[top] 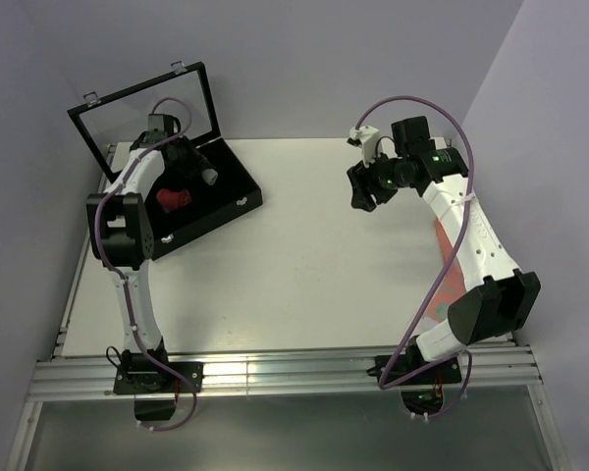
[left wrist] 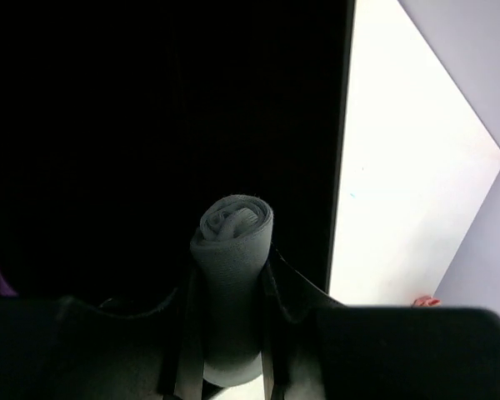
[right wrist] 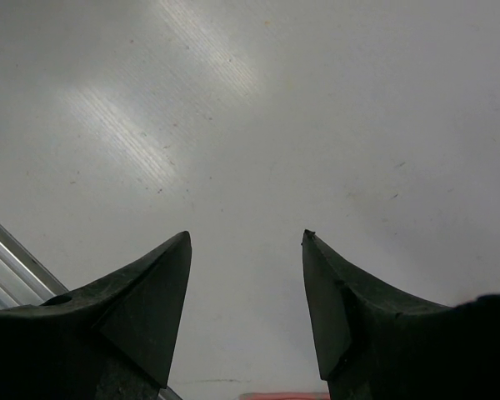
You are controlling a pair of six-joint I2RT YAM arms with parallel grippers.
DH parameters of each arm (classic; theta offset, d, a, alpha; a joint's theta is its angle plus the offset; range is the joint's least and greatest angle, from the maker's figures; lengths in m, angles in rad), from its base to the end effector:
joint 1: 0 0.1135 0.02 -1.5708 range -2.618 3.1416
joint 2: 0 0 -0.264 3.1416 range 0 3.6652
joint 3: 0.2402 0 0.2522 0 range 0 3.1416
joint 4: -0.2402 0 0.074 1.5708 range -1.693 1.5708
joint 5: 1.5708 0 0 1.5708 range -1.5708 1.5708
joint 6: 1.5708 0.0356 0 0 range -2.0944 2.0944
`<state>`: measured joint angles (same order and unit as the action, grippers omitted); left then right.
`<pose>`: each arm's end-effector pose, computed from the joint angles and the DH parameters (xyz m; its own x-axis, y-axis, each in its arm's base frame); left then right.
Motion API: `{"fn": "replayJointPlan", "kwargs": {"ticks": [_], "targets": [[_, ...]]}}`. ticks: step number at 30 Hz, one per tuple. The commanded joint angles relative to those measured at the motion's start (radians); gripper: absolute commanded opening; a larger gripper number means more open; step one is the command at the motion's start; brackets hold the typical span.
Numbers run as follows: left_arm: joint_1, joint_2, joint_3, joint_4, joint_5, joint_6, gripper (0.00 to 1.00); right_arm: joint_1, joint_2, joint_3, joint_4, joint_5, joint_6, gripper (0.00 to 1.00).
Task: Roll the socks
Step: Place the sock in the storage box.
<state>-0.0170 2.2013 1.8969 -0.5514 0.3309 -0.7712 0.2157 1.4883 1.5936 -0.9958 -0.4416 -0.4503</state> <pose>0.4976 -0.0200 0.2293 -0.7010 -0.6474 -0.2991 -0.3620 0.6844 -0.6329 0.2921 0.0796 0.3795 -0.4852 -0.5091 -0.7109 -0.7411 0.6709 0.0254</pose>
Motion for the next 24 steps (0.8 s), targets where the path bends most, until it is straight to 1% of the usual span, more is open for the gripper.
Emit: {"fn": "replayJointPlan", "kwargs": {"ticks": [1,3,7,11,18,19,24], "targets": [[0.000,0.018,-0.002,0.087,-0.029,-0.022,0.00,-0.003,0.007,-0.012,0.051,-0.025,-0.001,0.63],[0.000,0.028,-0.012,0.103,-0.039,-0.036,0.00,-0.002,0.007,-0.023,0.055,-0.025,-0.004,0.63],[0.000,0.029,-0.077,0.149,-0.064,-0.079,0.00,-0.003,0.013,-0.046,0.068,-0.026,-0.010,0.62],[0.000,0.017,-0.117,0.146,-0.110,-0.096,0.00,-0.001,0.013,-0.069,0.074,-0.031,-0.021,0.61],[-0.001,0.029,-0.119,0.101,-0.185,-0.115,0.00,-0.002,0.015,-0.092,0.082,-0.034,-0.024,0.61],[-0.001,0.032,-0.114,0.078,-0.223,-0.125,0.00,-0.001,0.013,-0.093,0.083,-0.035,-0.021,0.61],[-0.006,0.018,-0.137,0.045,-0.306,-0.163,0.00,-0.003,0.013,-0.113,0.088,-0.036,-0.027,0.60]]}}
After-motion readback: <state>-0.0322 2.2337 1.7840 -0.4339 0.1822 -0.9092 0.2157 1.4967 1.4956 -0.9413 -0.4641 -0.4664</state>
